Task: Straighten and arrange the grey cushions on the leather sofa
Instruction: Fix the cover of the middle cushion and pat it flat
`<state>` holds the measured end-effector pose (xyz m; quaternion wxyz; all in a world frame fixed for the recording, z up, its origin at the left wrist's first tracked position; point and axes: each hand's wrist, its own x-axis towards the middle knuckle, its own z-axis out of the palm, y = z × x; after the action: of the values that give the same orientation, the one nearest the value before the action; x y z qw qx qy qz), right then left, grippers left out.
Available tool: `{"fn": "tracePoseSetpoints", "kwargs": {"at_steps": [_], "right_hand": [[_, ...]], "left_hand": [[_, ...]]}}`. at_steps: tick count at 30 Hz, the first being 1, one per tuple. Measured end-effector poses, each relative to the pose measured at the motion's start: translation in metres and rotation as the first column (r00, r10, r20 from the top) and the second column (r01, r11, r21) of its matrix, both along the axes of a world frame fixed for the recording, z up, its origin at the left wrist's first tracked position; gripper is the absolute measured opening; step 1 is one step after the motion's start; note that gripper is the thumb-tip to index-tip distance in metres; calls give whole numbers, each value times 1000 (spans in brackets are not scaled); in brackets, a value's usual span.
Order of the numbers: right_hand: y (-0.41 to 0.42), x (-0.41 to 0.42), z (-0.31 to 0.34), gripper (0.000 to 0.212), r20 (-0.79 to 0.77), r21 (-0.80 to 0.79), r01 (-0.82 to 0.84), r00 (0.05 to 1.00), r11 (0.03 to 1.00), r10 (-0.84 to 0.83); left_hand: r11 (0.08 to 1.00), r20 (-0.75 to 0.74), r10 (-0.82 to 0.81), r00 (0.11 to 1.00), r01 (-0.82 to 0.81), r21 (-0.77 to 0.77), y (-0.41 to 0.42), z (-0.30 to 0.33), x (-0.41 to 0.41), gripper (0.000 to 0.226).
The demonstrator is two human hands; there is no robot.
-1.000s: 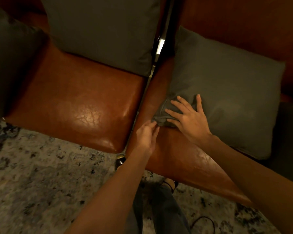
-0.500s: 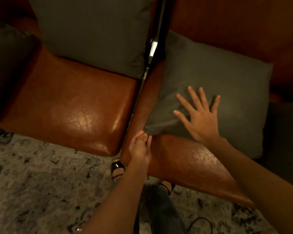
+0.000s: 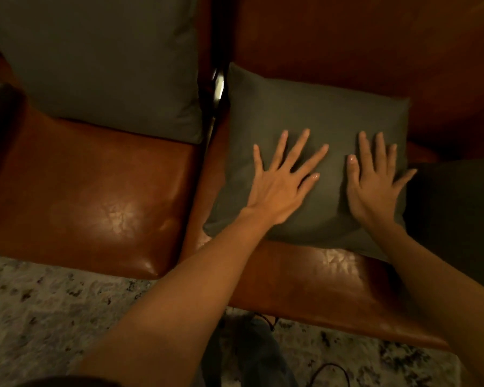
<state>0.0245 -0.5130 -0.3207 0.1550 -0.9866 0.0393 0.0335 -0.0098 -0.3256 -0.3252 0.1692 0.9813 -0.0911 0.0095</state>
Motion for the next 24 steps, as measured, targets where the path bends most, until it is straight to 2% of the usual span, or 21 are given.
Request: {"fn": "tracePoseSetpoints", "kwargs": {"at_steps": [1,3,9,16,18,21,23,24], "right_hand": [[-2,2,-4,52,-2,-11,-3,1000,1000,3],[-6,5,-11,53,9,-27,-54,998,998,54],[-4,5,-38,56,55,-21,-76,996,997,77],[-1,16,-54,58,7,-38,-110,994,993,110],[1,19,-49,58,-17,-40,-128,992,991,127],[2,26,-31,59,-26,-2,-105,994,994,105],[10,32,-18,58,22,-8,-116,993,993,116],[17,38,-13,57,44,-6,-146,988,989,146]], "left_hand": [[998,-11,-41,999,42,49,1,-9,4,53],[994,-1,-23,1000,23,103,13,-28,9,54],[995,28,10,1000,-13,97,29,-60,10,59],[996,-102,38,994,-30,78,30,-68,17,60],[994,-158,96,983,-88,60,27,-59,20,61],[945,-227,315,922,-326,-11,11,-37,28,64],[908,-196,407,892,-419,-23,-5,-20,45,62],[918,-136,390,911,-396,-17,-14,-12,56,60]]}}
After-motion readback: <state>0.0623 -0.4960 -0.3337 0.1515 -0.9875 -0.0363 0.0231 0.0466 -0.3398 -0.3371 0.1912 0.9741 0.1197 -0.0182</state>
